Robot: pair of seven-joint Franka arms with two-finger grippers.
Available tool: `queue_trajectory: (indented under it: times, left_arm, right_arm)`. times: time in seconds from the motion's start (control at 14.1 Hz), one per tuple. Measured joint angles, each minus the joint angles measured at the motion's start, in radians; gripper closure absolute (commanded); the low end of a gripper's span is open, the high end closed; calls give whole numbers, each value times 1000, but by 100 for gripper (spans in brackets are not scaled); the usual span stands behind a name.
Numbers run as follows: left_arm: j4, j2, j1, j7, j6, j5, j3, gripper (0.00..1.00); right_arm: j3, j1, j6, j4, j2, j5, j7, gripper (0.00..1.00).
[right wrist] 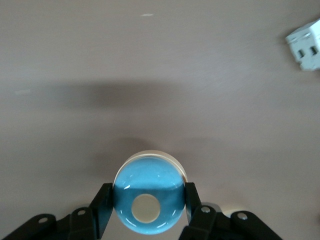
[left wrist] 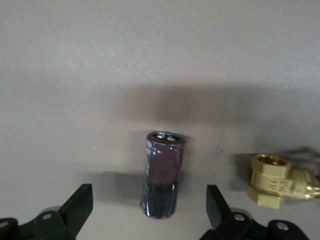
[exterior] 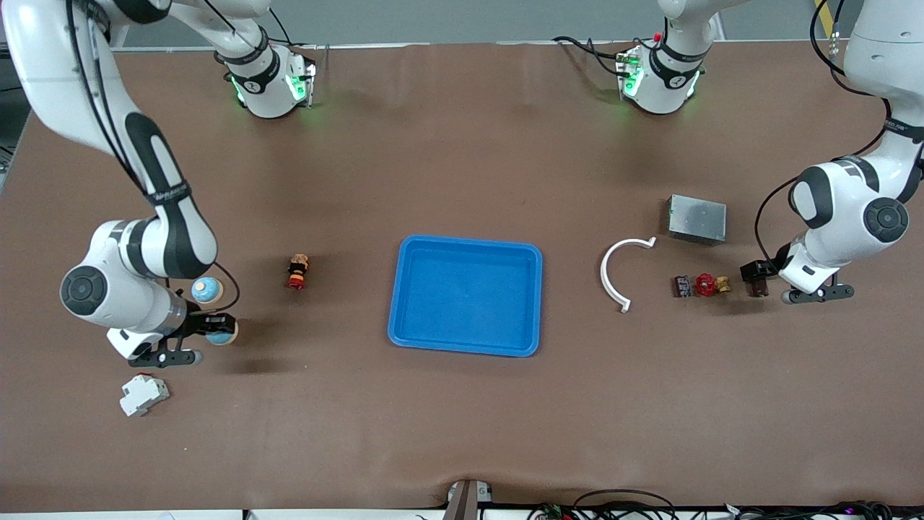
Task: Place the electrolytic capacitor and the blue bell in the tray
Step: 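Carry the bell over the tray while the left gripper grasps the capacitor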
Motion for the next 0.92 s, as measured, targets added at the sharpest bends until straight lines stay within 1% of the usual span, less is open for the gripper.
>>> queue_trajectory:
  times: [0.14, 0.28, 0.36, 0.43, 0.5, 0.57, 0.64, 0.71, 0.85, 0.92]
  left_arm:
    - [13, 10, 5, 11, 1, 0, 1, 0]
    - [23, 18, 6, 13, 1, 0, 1, 0]
    - [25, 21, 6, 13, 1, 0, 1, 9]
    - [25, 22, 6, 13, 1, 0, 1, 23]
    - [25, 24, 6, 13, 1, 0, 1, 35]
    - [25, 26, 6, 13, 1, 0, 1, 47]
    - [25, 29, 6, 13, 1, 0, 1, 58]
    - [25, 31, 6, 13, 1, 0, 1, 72]
    - [26, 32, 6, 12, 1, 0, 1, 97]
    - [26, 32, 7, 11, 1, 0, 1, 100]
  right_arm:
    - [5, 95, -103, 0, -92, 2, 172, 100]
    - [10, 203, -152, -7, -158, 4, 356, 100]
    - [11, 260, -159, -12, -176, 4, 442, 100]
    - [13, 317, -161, -15, -186, 4, 523, 100]
    - [14, 367, -161, -18, -189, 12, 596, 100]
    - [14, 408, -156, -23, -188, 36, 655, 100]
    - [14, 440, -147, -27, -188, 73, 696, 100]
    - [14, 463, -138, -29, -188, 102, 728, 100]
    - [13, 496, -114, -30, -188, 125, 804, 100]
    - [13, 517, -94, -30, -187, 127, 843, 100]
